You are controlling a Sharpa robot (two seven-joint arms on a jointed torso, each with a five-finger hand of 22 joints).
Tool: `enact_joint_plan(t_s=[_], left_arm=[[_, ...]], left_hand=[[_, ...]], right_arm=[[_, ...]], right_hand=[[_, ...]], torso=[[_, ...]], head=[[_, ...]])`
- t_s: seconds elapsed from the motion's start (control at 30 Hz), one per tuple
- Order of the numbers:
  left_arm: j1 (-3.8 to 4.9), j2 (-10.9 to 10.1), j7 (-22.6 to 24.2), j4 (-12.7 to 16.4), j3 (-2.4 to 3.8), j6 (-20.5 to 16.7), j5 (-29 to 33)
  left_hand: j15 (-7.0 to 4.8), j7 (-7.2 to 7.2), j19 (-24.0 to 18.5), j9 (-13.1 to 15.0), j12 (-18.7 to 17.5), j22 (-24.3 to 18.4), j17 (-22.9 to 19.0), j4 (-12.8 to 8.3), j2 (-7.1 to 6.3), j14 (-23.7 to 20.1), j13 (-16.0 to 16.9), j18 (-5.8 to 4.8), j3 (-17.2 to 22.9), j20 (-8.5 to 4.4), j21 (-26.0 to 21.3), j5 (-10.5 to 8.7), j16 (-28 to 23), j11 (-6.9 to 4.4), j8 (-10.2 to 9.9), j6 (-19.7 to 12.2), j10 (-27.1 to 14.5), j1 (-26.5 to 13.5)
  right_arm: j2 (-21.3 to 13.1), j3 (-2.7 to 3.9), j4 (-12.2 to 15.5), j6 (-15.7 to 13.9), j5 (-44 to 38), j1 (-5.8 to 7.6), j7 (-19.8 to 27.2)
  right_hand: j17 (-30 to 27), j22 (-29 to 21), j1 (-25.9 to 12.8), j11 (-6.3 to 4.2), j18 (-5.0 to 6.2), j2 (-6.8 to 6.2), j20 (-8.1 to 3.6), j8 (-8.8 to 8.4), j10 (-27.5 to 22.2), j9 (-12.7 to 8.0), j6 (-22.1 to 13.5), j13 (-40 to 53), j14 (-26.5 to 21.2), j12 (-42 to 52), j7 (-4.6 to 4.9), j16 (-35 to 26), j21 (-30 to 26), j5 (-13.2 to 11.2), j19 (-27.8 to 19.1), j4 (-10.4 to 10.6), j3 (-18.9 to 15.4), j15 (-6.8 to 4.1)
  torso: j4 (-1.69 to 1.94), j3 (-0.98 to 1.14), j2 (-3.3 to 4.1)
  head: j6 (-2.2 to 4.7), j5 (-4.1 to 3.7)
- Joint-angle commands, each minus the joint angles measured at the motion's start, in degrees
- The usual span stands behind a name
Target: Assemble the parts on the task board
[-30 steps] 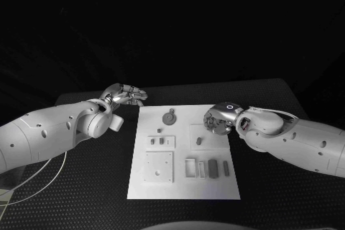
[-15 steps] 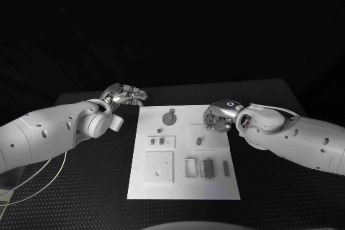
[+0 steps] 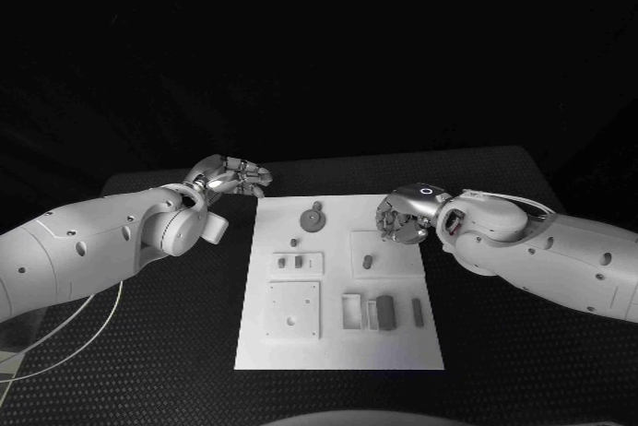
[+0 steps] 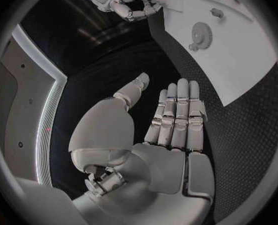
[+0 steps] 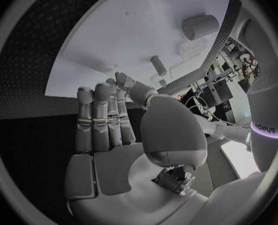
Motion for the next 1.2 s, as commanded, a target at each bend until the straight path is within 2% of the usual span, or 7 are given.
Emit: enact_joint_plan(t_s=[0.03,0.27,0.47,0.67,0.83,0.97,1.2], left_arm=[[0.1,0.1,0.7,0.1,0.03,0.6,-0.3],[0.1,0.1,0.7,0.0,0.03,0.6,-0.3],[0.1,0.3,0.7,0.0,0.03,0.6,-0.3],[0.1,0.2,0.7,0.0,0.03,0.6,-0.3],[0.1,0.3,0.7,0.0,0.03,0.6,-0.3],[0.1,0.4,0.7,0.0,0.03,0.5,-0.3],[0.1,0.5,0.8,0.0,0.03,0.5,-0.3]], left_hand=[[-0.1,0.28,0.2,-0.1,-0.1,-0.1,0.1,-0.1,0.0,0.4,-0.1,0.16,-0.3,0.23,0.3,0.16,-0.4,0.42,0.1,0.0,-0.1,-0.4],[-0.1,0.28,0.2,-0.1,-0.1,-0.1,0.1,-0.1,0.01,0.4,-0.1,0.16,-0.3,0.23,0.3,0.15,-0.5,0.42,0.1,0.0,-0.1,-0.4],[-0.1,0.27,0.2,-0.1,-0.1,-0.1,0.2,-0.1,0.01,0.4,-0.1,0.15,-0.3,0.23,0.3,0.16,-0.5,0.42,0.1,0.0,-0.1,-0.3],[-0.1,0.26,0.2,-0.1,-0.1,-0.2,0.2,-0.1,0.01,0.4,-0.1,0.15,-0.3,0.23,0.3,0.15,-0.5,0.43,0.1,0.0,-0.1,-0.3],[-0.1,0.26,0.2,-0.1,-0.1,-0.2,0.2,-0.1,0.01,0.4,-0.2,0.15,-0.3,0.23,0.3,0.15,-0.6,0.43,0.1,0.0,-0.1,-0.3],[-0.1,0.25,0.2,-0.1,-0.1,-0.2,0.2,-0.1,0.03,0.4,-0.2,0.14,-0.3,0.23,0.3,0.16,-0.6,0.43,0.1,0.0,-0.1,-0.3],[-0.09,0.24,0.2,-0.1,-0.1,-0.2,0.3,-0.1,0.04,0.4,-0.2,0.14,-0.3,0.23,0.3,0.16,-0.6,0.43,0.1,0.0,-0.1,-0.3]], right_arm=[[-0.2,0.04,0.5,0.7,0.2,0.01,-0.2],[-0.8,0.38,3.6,0.7,0.4,0.45,-0.3],[-0.9,0.42,6.5,1.1,0.6,0.76,-0.4],[0.3,0.41,9.2,1.8,0.5,0.76,-0.2],[2.1,0.38,10.0,2.2,1.0,0.73,0.4],[3.8,0.05,9.9,2.4,0.5,0.6,0.6],[6.2,-1.04,9.7,2.8,-0.9,-0.32,0.9]], right_hand=[[-0.1,0.1,-0.2,0.01,3.08,0.12,-0.14,0.21,0.2,0.7,0.3,0.1,0.1,0.0,0.24,0.3,0.1,0.2,0.1,0.2,0.1,-0.29],[-0.1,0.1,-0.3,0.01,3.08,0.13,-0.15,0.22,0.2,0.7,0.2,0.1,0.1,0.0,0.23,0.3,0.1,0.2,0.2,0.2,0.2,-0.3],[-0.1,0.1,-0.3,0.0,3.08,0.13,-0.16,0.22,0.2,0.7,0.2,0.1,0.1,0.0,0.23,0.4,0.1,0.2,0.2,0.2,0.2,-0.3],[-0.1,0.1,-0.3,0.0,3.08,0.17,-0.16,0.22,0.2,0.8,0.2,0.1,0.1,0.0,0.23,0.4,0.1,0.2,0.2,0.2,0.2,-0.3],[-0.1,0.1,-0.4,0.02,3.08,0.3,-0.18,0.18,0.2,0.8,0.1,0.1,0.1,-0.1,0.26,0.4,0.1,0.2,0.2,0.2,0.2,-0.29],[-0.2,0.1,-0.4,0.03,3.08,0.39,-0.19,0.15,0.1,0.9,0.0,0.1,0.1,-0.2,0.28,0.4,0.1,0.2,0.2,0.2,0.2,-0.28],[-0.2,0.1,-0.4,0.05,3.08,0.48,-0.21,0.12,0.1,0.9,0.0,0.1,0.1,-0.2,0.3,0.5,0.1,0.2,0.2,0.2,0.3,-0.26]], torso=[[-0.01,0.0,0.02],[0.02,-0.01,0.0],[-0.01,-0.05,0.01],[0.05,0.02,0.02],[-0.01,-0.07,0.03],[-0.01,-0.09,0.04],[0.09,-0.09,0.02]], head=[[-0.01,-0.01],[-0.05,0.07],[-0.19,0.27],[-0.58,0.97],[-0.72,1.2],[-0.82,1.43],[-1.3,2.38]])
